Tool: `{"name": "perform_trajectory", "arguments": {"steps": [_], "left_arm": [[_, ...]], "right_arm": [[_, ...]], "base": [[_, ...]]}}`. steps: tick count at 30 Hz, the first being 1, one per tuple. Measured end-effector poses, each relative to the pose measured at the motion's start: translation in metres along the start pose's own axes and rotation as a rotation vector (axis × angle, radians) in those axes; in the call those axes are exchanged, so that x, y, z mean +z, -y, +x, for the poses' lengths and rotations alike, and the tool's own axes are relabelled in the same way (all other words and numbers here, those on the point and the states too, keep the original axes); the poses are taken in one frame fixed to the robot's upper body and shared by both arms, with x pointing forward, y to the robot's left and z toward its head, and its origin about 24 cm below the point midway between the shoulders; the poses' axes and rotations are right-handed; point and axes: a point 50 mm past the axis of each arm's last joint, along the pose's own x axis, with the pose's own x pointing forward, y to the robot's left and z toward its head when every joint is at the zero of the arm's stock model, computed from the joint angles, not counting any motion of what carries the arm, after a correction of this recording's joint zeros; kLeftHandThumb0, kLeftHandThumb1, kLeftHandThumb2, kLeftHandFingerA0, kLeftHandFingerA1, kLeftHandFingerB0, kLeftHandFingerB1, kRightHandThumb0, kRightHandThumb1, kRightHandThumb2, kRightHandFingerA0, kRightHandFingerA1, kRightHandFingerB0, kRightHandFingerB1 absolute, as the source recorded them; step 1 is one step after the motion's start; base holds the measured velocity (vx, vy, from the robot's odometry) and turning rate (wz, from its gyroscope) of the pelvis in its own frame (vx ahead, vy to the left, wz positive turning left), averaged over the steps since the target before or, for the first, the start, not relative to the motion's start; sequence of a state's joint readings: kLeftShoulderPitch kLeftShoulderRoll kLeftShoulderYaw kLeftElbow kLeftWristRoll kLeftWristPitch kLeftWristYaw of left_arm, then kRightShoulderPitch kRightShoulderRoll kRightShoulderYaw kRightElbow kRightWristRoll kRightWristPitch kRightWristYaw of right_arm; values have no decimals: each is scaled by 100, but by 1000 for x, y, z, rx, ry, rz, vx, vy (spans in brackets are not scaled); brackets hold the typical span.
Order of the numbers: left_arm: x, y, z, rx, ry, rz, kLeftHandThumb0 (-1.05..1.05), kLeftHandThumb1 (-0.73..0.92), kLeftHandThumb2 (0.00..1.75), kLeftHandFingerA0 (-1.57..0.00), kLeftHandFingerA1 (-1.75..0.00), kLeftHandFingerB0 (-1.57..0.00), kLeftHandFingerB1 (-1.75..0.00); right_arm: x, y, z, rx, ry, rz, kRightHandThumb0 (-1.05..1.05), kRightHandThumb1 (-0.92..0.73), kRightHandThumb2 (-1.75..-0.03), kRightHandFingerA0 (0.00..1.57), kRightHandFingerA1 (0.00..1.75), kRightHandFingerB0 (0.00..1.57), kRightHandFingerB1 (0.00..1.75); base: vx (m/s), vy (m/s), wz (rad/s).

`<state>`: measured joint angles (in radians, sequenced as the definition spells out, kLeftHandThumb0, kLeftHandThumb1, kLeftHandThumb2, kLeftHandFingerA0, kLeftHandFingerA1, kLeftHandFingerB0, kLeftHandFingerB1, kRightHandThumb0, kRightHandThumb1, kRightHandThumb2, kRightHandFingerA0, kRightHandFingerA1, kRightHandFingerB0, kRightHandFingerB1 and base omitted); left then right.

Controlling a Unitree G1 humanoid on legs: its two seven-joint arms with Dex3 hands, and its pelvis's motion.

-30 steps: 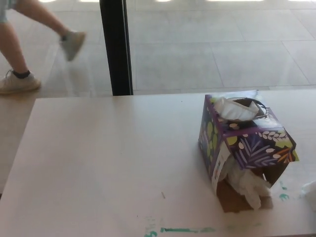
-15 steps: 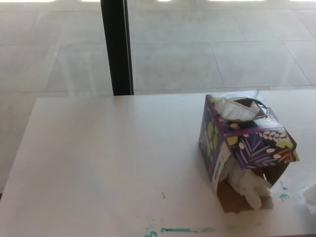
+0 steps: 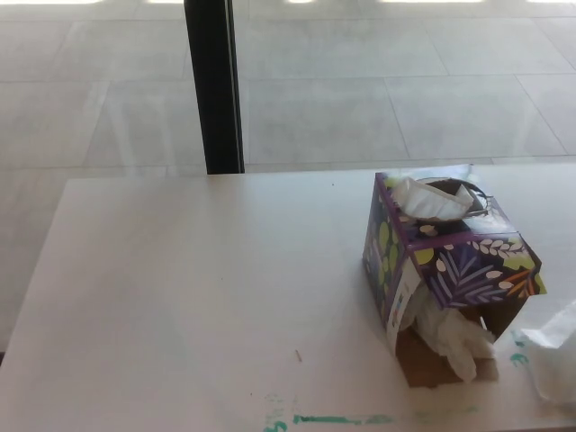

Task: The robot uses its right hand to pull out a tissue from the tissue box kept in the middle of the desk and put it on the right side

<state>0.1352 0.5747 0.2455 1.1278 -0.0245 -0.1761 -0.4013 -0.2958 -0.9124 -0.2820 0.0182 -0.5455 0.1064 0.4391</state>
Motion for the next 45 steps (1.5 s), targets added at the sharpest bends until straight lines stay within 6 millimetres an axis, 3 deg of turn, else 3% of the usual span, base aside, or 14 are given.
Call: {"name": "perform_trajectory", "arguments": {"steps": [11, 12, 14, 15, 17, 18, 26, 32, 33, 35, 36, 38, 39, 45], "left_arm": [[2, 0, 1, 0, 5, -1, -72, 88, 67, -57, -50, -44, -39], [2, 0, 1, 0, 5, -1, -72, 88, 67, -57, -49, -43, -39], [2, 0, 1, 0, 5, 0, -75, 88, 67, -56, -50, -43, -39], [2, 0, 1, -1, 4, 0, -73, 70, 107, -48, -60, -34, -52], [2, 0, 1, -1, 4, 0, -73, 69, 106, -48, -59, -35, -52], [2, 0, 1, -1, 4, 0, -76, 88, 67, -56, -50, -43, -39], [2, 2, 2, -5, 6, -4, -73, 88, 67, -58, -50, -42, -38], [1, 5, 3, -11, 4, -12, -74, 88, 67, -56, -48, -42, -38], [1, 6, 3, -11, 3, -13, -73, 88, 67, -58, -47, -43, -38], [1, 6, 3, -13, 3, -15, -75, 88, 67, -58, -47, -43, -38], [0, 7, 3, -13, 3, -16, -75, 89, 67, -57, -48, -43, -38], [0, 7, 3, -15, 1, -17, -75, 88, 67, -58, -49, -44, -39], [0, 8, 3, -15, 1, -18, -75, 88, 67, -57, -49, -43, -39], [-1, 7, 3, -15, -1, -19, -74, 88, 67, -58, -49, -43, -38]], "right_arm": [[-52, 19, -36, -92, -134, 175, -38, -37, -96, 5, 58, 0, 52], [-59, 16, -42, -94, -153, 203, -64, -61, -58, 6, 81, 14, 43], [-69, 9, -50, -94, -183, 244, -59, -62, -58, 17, 75, 20, 46], [-77, 3, -57, -92, -207, 281, -65, -60, -58, 34, 80, 25, 49], [-93, -15, -72, -88, -257, 360, -67, -60, -58, 40, 83, 30, 50], [-98, -24, -77, -89, -279, 393, -64, -46, -88, 49, 82, 30, 56], [-139, -98, -122, -150, -514, 710, -50, -63, -58, 38, 118, 25, 56], [-158, -162, -162, -208, -740, 973, -45, -66, -64, 84, 158, 16, 53], [-159, -171, -168, -216, -772, 1010, -43, -74, -53, 43, 140, 10, 52], [-159, -190, -181, -235, -842, 1087, -39, -68, -59, 37, 140, 14, 53], [-158, -198, -186, -247, -874, 1122, -34, -46, -95, 58, 96, 3, 53], [-157, -213, -197, -271, -933, 1187, -42, -67, -60, 59, 140, 9, 49], [-156, -219, -202, -285, -962, 1219, -51, -56, -82, 62, 110, 12, 53], [-146, -252, -224, -343, -1104, 1366, -46, -67, -60, 61, 113, 15, 54]], "base": [[0, 0, 0], [0, 0, 0], [0, 0, 0], [0, 0, 0], [0, 0, 0], [0, 0, 0], [0, 0, 0], [0, 0, 0], [0, 0, 0], [0, 0, 0], [0, 0, 0], [0, 0, 0], [0, 0, 0], [0, 0, 0]]}}
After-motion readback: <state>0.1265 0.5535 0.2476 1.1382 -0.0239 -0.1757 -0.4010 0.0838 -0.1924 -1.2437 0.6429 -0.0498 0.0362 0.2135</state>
